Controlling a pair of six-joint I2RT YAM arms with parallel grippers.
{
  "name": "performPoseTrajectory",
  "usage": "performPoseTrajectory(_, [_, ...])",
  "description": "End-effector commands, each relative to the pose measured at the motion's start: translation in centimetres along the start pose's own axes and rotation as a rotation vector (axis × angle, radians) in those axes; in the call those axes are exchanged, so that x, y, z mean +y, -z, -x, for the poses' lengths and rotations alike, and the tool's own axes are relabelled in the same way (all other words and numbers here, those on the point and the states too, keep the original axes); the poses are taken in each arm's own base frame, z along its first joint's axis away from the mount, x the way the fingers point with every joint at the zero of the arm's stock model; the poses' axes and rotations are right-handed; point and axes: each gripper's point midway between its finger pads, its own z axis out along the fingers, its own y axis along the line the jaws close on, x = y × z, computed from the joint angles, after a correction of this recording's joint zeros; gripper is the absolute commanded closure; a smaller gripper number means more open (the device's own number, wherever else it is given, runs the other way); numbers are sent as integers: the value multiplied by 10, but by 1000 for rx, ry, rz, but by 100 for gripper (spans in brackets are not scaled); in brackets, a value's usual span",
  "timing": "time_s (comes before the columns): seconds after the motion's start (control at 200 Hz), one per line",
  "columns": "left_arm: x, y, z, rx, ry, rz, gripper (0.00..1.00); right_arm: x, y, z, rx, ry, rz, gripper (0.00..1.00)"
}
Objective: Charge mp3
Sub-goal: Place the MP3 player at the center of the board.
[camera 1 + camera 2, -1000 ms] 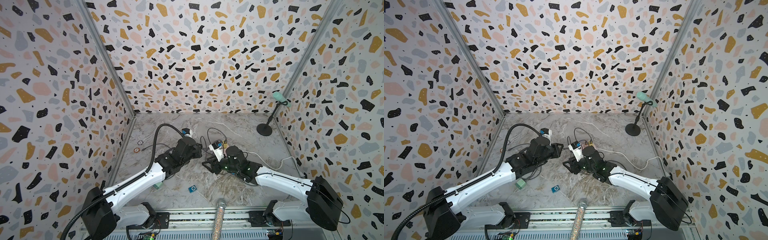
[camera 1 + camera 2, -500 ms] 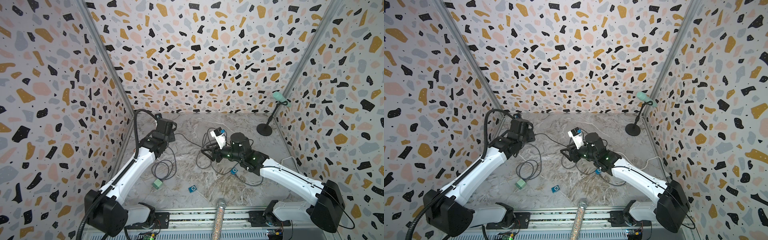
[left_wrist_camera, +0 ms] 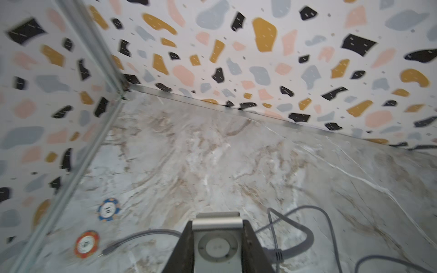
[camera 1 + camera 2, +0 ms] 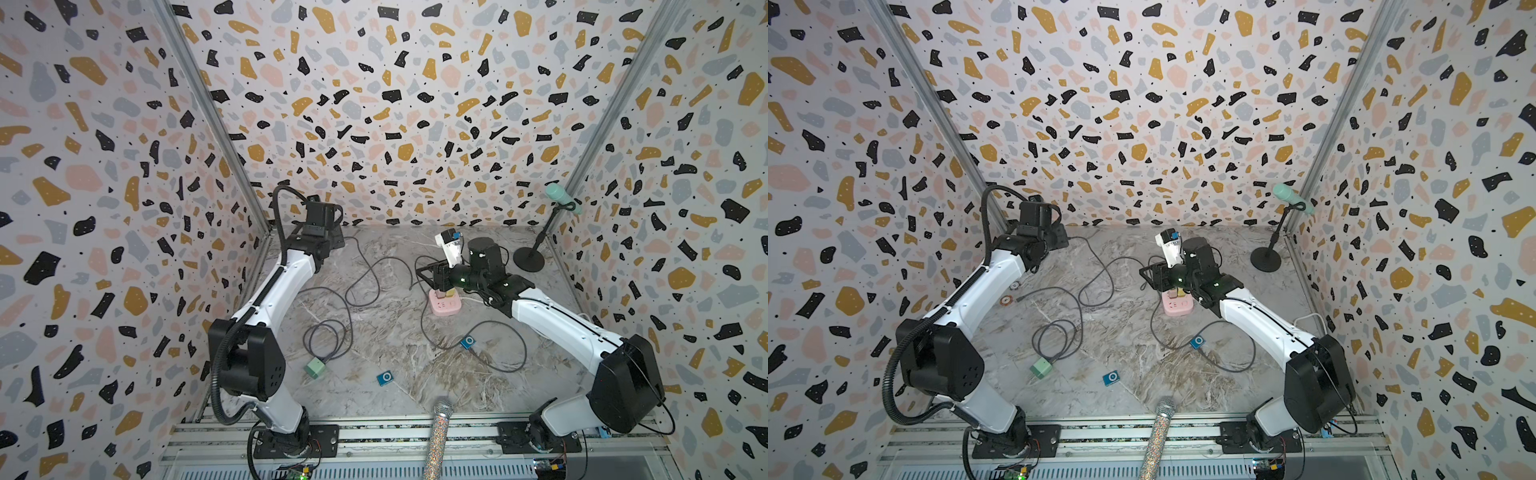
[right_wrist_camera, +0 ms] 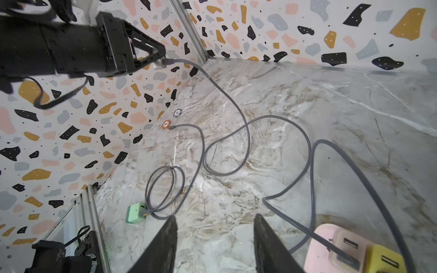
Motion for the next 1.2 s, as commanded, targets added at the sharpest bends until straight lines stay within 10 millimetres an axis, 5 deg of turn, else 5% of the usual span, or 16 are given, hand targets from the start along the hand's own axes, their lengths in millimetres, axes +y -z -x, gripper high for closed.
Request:
performPoseTrajectory(0.0, [-51, -19, -42, 75, -36, -226, 77, 1, 6, 11, -11, 14, 7, 48])
performPoseTrajectory(0.21, [-78, -37, -114, 191, -67, -275, 76, -14, 5, 7, -1, 0, -15, 48])
performPoseTrajectory(0.401, [-66, -62, -155, 267, 15, -213, 71, -19, -1, -3, 26, -9, -12, 48])
performPoseTrajectory(0.541, [-78, -74, -175, 308, 17, -230, 71, -23, -4, -10, 42, -13, -18, 48])
performPoseTrajectory(0.646, [-69, -83, -181, 317, 25, -160, 71, -24, -7, -12, 49, -19, -14, 48])
performPoseTrajectory(0.841, [-42, -102, -162, 274, 38, -3, 68, -25, -10, -15, 54, -25, -4, 48])
performPoseTrajectory(1.197, [-39, -123, -141, 260, 44, 36, 52, -31, -14, -26, 83, -41, -18, 48])
